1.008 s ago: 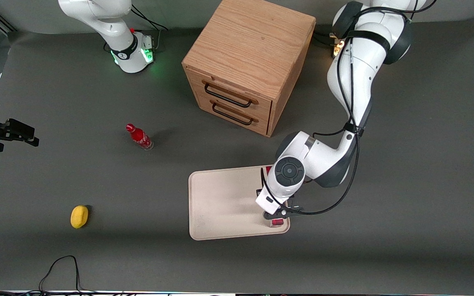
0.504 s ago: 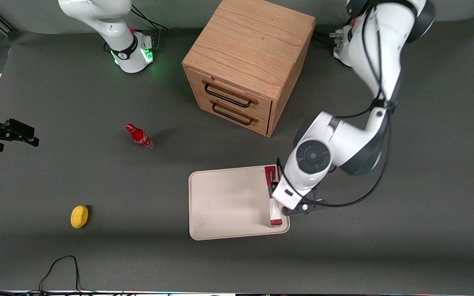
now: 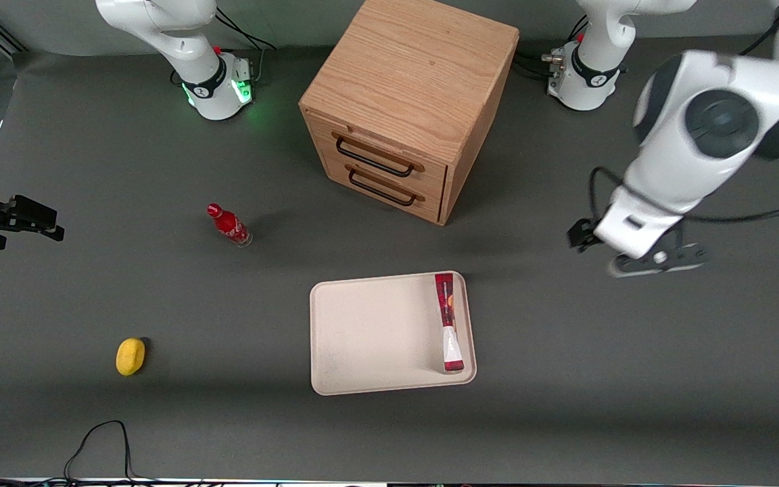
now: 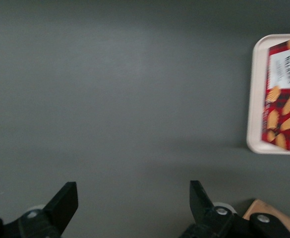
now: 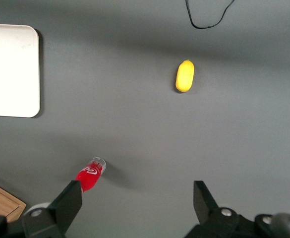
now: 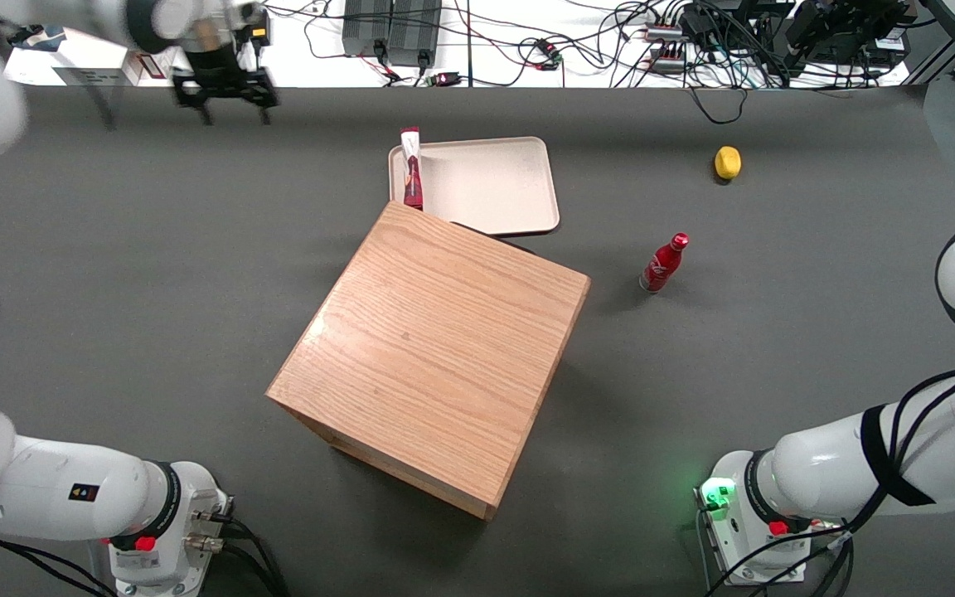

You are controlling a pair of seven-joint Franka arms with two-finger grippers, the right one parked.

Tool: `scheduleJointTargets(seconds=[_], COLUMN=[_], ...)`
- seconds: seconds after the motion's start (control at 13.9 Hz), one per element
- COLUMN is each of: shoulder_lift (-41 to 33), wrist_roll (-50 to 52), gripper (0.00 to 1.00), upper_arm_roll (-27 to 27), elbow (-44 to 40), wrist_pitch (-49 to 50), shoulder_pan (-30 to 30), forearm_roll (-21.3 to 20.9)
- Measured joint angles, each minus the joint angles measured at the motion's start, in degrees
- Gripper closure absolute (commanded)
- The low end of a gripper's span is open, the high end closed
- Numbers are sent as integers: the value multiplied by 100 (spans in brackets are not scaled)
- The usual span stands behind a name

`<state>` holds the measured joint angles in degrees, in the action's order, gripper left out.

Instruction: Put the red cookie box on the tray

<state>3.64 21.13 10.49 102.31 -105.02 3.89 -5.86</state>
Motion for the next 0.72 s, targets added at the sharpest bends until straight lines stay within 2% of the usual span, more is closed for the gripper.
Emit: scheduleJointTargets(seconds=[0.22,0.29,0.43,0.58,0.72], shoulder_lift=[-753,-867,-1003,-1052,-1051], wrist_roll=[-1107,-1250,-1337,-1345,-1345], gripper=[0,0,0,0,0], upper_arm_roll=[-45,-109,-422,-959,-1251], elbow=[550,584,593,509,341], wrist_pitch=[184,302,556,845,1098], shoulder_pan=[-784,-880,-796,-392,-93], forearm_roll=[308,343,359,379,383])
